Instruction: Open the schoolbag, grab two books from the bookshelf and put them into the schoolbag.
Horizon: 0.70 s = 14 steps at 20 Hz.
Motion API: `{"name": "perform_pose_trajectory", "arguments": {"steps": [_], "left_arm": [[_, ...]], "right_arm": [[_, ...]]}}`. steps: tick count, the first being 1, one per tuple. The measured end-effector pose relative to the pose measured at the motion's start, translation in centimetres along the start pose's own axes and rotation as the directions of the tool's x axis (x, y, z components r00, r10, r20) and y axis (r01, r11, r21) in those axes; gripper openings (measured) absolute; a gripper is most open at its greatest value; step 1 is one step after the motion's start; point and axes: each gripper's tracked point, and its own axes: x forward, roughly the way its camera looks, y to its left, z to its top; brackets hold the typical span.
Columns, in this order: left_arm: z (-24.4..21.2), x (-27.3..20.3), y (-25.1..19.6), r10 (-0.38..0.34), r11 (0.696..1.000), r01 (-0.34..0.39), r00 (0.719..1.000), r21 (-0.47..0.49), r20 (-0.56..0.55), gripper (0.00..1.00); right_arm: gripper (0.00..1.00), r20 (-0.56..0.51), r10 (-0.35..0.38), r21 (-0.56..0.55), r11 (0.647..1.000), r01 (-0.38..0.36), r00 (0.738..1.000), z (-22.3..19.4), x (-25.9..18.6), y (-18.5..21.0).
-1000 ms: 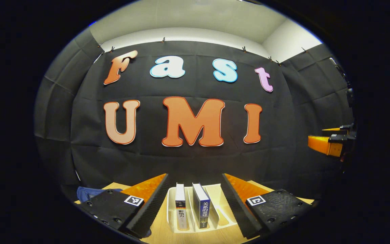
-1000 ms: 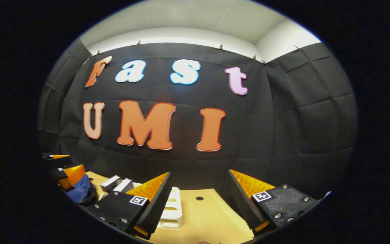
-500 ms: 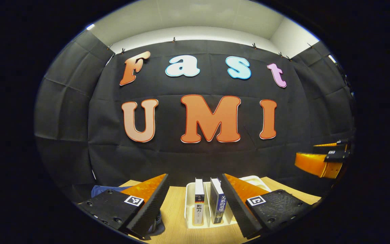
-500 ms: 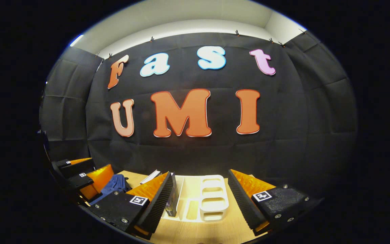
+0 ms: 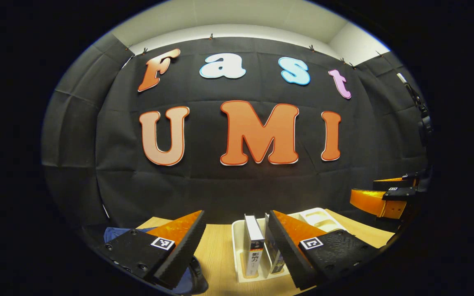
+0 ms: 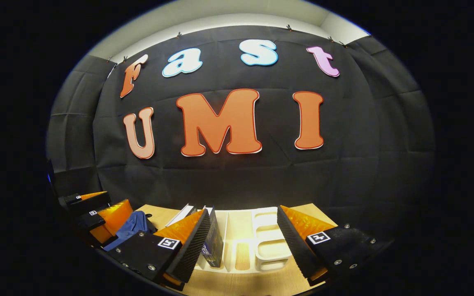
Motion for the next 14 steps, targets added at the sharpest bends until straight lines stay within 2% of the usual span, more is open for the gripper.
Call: {"name": "perform_pose_trajectory", "arguments": {"steps": [4,7,9,14], "left_arm": [[-0.9,1.8,0.0,0.002,1.000,-0.001,0.999,0.024,-0.037,0.94],[-3.2,4.6,-2.3,-0.072,0.997,0.074,0.985,0.010,-0.154,0.95],[-4.9,6.1,-2.9,-0.097,0.995,0.096,0.970,-0.014,-0.223,0.95],[-5.2,5.4,0.8,-0.042,0.999,0.039,0.972,-0.015,-0.229,0.95]], "right_arm": [[0.96,-0.021,0.039,-0.039,0.998,-0.040,0.999,-0.7,2.0,2.3],[0.96,-0.081,0.060,-0.072,0.995,-0.066,0.995,-1.6,4.4,3.0],[0.96,-0.110,0.051,-0.062,0.996,-0.058,0.993,-1.8,5.4,2.6],[0.96,-0.099,0.071,-0.060,0.995,-0.077,0.993,-1.3,7.0,3.8]]}}
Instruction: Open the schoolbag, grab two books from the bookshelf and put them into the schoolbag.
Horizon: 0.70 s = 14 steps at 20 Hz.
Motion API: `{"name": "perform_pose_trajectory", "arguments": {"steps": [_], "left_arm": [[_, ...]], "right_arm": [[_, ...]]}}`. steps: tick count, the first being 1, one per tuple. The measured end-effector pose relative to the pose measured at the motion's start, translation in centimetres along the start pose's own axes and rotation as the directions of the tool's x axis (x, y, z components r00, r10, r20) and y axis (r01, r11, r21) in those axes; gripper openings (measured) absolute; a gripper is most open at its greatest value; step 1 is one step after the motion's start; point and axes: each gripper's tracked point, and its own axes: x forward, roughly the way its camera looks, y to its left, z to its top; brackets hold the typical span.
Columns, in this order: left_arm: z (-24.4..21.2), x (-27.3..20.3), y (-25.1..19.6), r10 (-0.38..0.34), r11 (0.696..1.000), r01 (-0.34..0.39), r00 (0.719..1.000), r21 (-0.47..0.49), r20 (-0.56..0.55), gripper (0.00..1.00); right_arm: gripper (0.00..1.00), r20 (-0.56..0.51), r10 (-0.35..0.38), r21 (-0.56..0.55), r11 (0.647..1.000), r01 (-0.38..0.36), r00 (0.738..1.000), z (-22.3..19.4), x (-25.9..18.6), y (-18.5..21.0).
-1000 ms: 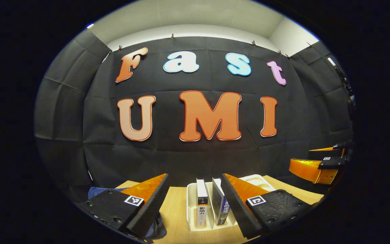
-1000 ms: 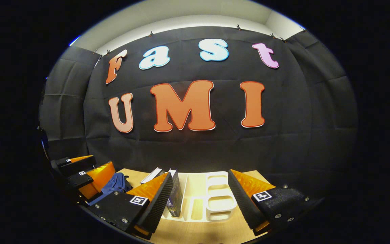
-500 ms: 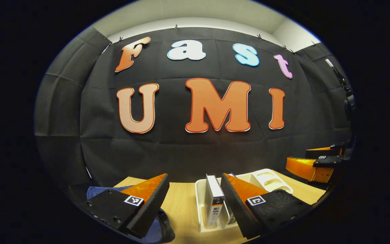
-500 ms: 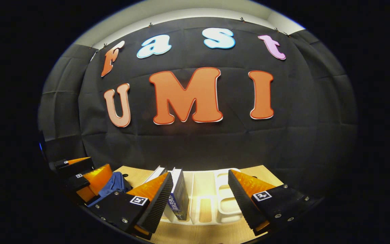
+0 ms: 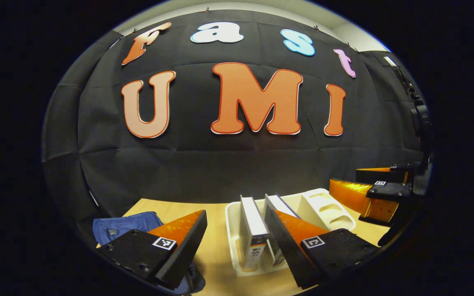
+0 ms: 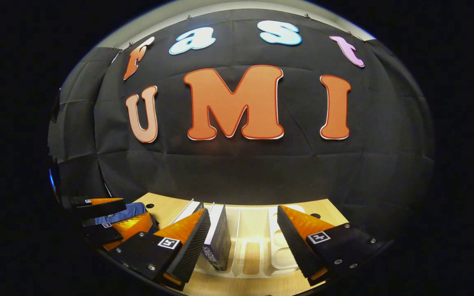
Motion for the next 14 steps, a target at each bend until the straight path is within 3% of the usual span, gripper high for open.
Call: {"name": "perform_pose_trajectory", "arguments": {"steps": [3,6,14], "left_arm": [[-4.5,-1.1,4.0,0.054,0.998,-0.056,0.993,-0.015,-0.107,0.95],[-11.0,-3.1,7.8,0.128,0.989,-0.105,0.954,0.099,-0.270,0.96],[-20.8,-9.3,11.0,0.165,0.941,-0.007,0.881,0.338,-0.444,0.98]], "right_arm": [[0.96,-0.023,0.050,-0.002,0.999,-0.050,0.998,-0.5,0.8,2.7],[0.96,-0.030,0.100,-0.005,0.995,-0.100,0.995,-0.6,1.2,5.0],[0.97,-0.055,0.127,-0.023,0.991,-0.128,0.990,-1.4,2.6,6.4]]}}
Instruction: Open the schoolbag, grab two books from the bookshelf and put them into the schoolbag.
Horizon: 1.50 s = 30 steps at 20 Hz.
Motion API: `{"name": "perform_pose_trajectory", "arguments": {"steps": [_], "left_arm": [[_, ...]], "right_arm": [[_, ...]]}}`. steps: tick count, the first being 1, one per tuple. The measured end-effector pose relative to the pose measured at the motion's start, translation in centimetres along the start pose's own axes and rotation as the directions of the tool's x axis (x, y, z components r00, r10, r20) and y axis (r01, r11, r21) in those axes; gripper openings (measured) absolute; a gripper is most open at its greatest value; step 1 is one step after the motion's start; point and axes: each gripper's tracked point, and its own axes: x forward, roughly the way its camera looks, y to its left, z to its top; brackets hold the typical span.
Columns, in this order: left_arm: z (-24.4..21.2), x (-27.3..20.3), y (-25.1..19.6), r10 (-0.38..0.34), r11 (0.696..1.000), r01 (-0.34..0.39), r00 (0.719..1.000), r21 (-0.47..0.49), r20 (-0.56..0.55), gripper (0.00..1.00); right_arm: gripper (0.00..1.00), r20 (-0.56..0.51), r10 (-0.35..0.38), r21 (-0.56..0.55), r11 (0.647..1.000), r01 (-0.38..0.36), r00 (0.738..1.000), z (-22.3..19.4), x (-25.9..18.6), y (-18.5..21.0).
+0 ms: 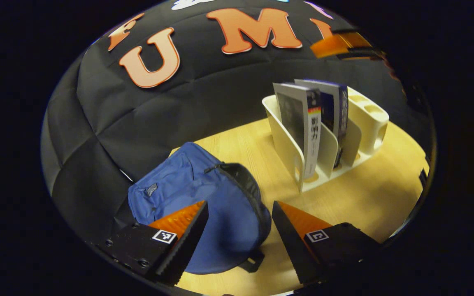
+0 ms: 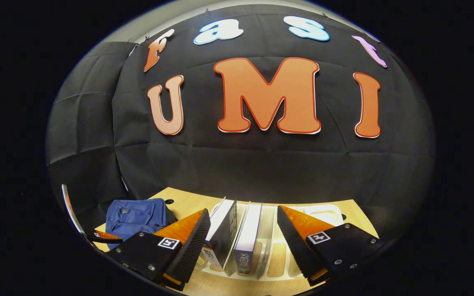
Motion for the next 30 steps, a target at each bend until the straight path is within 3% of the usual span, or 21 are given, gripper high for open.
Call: {"name": "perform_pose_trajectory", "arguments": {"steps": [9,10,11,12,18,21,22,23,27,30], "left_arm": [[-8.0,1.0,0.9,0.068,0.962,-0.036,0.992,0.271,-0.107,0.98],[-8.8,1.2,0.8,0.076,0.958,-0.039,0.990,0.286,-0.121,0.98],[-9.3,1.4,1.0,0.085,0.954,-0.043,0.988,0.298,-0.131,0.90],[-9.5,1.7,1.1,0.091,0.952,-0.046,0.987,0.303,-0.134,0.98],[-9.8,2.0,2.4,0.118,0.941,-0.065,0.983,0.333,-0.140,0.93],[-9.0,1.7,3.1,0.126,0.936,-0.073,0.983,0.343,-0.133,0.41],[-8.7,1.6,3.5,0.125,0.941,-0.072,0.982,0.331,-0.142,0.37],[-8.3,1.5,3.6,0.115,0.947,-0.064,0.982,0.315,-0.147,0.26],[-6.5,0.5,6.0,0.098,0.967,-0.053,0.980,0.251,-0.171,0.05],[-4.5,-0.4,7.7,0.086,0.974,-0.047,0.982,0.223,-0.168,0.04]], "right_arm": [[0.96,-0.046,-0.010,-0.017,1.000,0.010,0.999,-1.4,1.1,-0.3],[0.96,-0.055,-0.009,-0.013,1.000,0.009,0.998,-1.7,1.1,-0.2],[0.96,-0.062,-0.006,-0.010,1.000,0.005,0.998,-1.9,1.2,-0.1],[0.96,-0.067,-0.005,-0.009,1.000,0.004,0.998,-2.0,1.3,0.1],[0.96,-0.089,0.004,-0.003,1.000,-0.004,0.996,-2.5,1.4,0.6],[0.96,-0.097,0.010,0.001,1.000,-0.010,0.995,-2.6,1.4,0.9],[0.96,-0.104,0.013,0.005,1.000,-0.013,0.995,-2.6,1.3,0.9],[0.96,-0.107,0.016,0.008,1.000,-0.015,0.994,-2.6,1.3,1.0],[0.96,-0.110,0.037,0.008,0.999,-0.037,0.993,-1.6,1.3,1.9],[0.96,-0.128,0.040,0.006,0.999,-0.039,0.991,-0.8,1.4,2.4]]}}
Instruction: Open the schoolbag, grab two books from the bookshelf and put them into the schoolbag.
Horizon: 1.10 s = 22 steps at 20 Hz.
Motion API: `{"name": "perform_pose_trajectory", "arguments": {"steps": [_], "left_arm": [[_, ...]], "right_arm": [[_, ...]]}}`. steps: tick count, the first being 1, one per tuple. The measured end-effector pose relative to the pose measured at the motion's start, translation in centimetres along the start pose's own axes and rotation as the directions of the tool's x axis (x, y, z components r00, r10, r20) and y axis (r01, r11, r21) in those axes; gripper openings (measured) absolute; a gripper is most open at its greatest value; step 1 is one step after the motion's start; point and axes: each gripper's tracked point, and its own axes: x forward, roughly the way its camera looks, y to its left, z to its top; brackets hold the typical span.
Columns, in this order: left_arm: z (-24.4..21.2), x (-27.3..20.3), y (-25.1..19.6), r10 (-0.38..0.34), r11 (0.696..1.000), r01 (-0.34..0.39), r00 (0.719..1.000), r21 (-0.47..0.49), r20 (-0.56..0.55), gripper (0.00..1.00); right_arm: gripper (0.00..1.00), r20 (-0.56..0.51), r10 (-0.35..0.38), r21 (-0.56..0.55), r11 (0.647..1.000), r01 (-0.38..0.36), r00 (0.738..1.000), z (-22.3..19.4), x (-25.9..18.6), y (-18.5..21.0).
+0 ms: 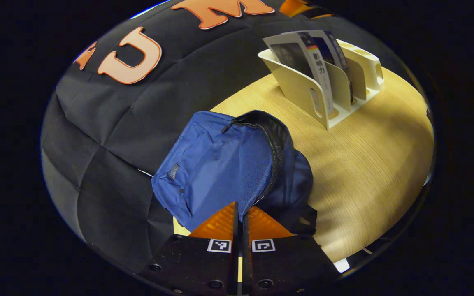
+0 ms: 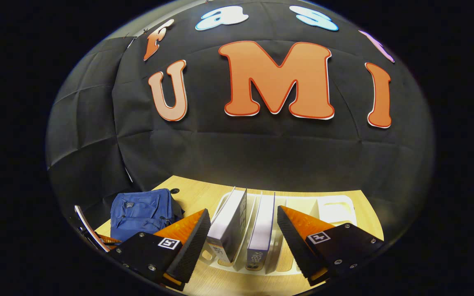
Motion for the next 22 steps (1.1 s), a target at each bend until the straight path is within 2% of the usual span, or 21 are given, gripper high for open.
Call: {"name": "perform_pose_trajectory", "arguments": {"steps": [7,10,13,14,17,20,22], "left_arm": [[2.9,-2.0,4.3,0.018,1.000,-0.019,0.999,0.007,0.036,0.03],[3.8,-2.5,5.5,0.014,1.000,-0.015,0.999,0.017,0.049,0.03],[4.3,-2.7,6.6,0.002,1.000,-0.002,0.998,0.010,0.056,0.03],[4.3,-2.6,6.9,0.001,1.000,-0.002,0.998,0.009,0.057,0.04],[4.2,-2.2,7.0,-0.009,1.000,0.009,0.999,0.007,0.052,0.03],[3.9,-1.7,6.9,-0.018,1.000,0.018,0.999,0.003,0.048,0.04],[3.8,-1.6,7.0,-0.021,1.000,0.021,0.999,-0.006,0.043,0.03]], "right_arm": [[0.96,-0.103,-0.034,0.058,0.998,0.040,0.994,0.7,0.4,1.8],[0.96,-0.214,-0.015,0.087,0.996,0.035,0.977,-0.8,1.9,2.9],[0.94,-0.333,0.002,0.133,0.990,0.045,0.943,-1.9,3.2,3.1],[0.92,-0.342,0.012,0.142,0.989,0.039,0.940,-1.9,3.7,3.3],[0.88,-0.407,0.003,0.118,0.992,0.049,0.914,-2.5,5.3,3.1],[0.82,-0.503,0.028,0.160,0.985,0.061,0.864,-4.5,6.4,3.9],[0.78,-0.540,0.018,0.160,0.984,0.082,0.841,-5.7,7.4,3.8]]}}
